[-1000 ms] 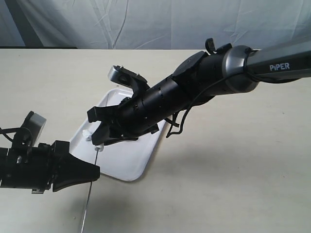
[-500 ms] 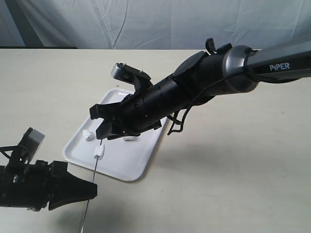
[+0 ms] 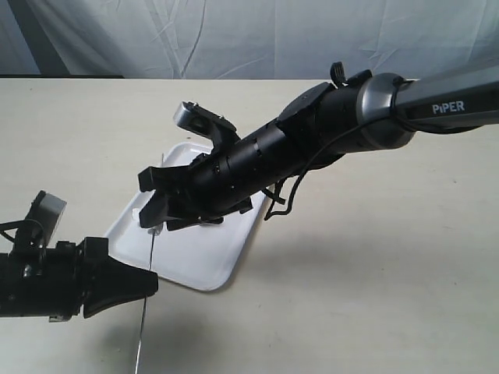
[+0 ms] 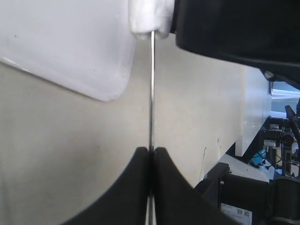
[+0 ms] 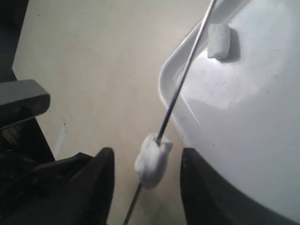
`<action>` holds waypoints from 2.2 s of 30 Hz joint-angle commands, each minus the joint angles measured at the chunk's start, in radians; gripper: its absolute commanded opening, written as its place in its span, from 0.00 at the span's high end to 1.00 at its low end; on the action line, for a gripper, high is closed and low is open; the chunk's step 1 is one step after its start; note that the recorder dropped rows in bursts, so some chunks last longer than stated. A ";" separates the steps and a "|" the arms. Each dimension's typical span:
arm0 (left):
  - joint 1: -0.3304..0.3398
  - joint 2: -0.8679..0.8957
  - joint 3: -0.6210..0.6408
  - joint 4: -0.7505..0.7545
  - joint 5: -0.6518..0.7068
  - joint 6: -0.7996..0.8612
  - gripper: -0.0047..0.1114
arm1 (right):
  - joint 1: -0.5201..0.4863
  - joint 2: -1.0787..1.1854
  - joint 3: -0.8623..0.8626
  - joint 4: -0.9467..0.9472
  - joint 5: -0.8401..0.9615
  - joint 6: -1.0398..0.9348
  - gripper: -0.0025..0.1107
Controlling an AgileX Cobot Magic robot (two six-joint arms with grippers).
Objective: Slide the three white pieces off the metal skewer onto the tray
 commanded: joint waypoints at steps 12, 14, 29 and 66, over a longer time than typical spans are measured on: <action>0.005 -0.004 -0.005 0.000 0.110 0.031 0.96 | 0.001 -0.002 -0.004 0.018 0.034 -0.011 0.67; 0.005 -0.004 -0.005 0.000 0.105 0.031 0.96 | 0.001 -0.002 -0.004 0.018 0.037 -0.011 0.67; 0.005 -0.004 0.021 0.049 0.099 0.027 0.96 | 0.001 -0.002 -0.004 0.017 0.023 -0.013 0.77; 0.005 -0.004 0.210 -0.017 0.104 0.180 0.96 | 0.001 -0.002 -0.073 -0.132 -0.039 0.052 0.54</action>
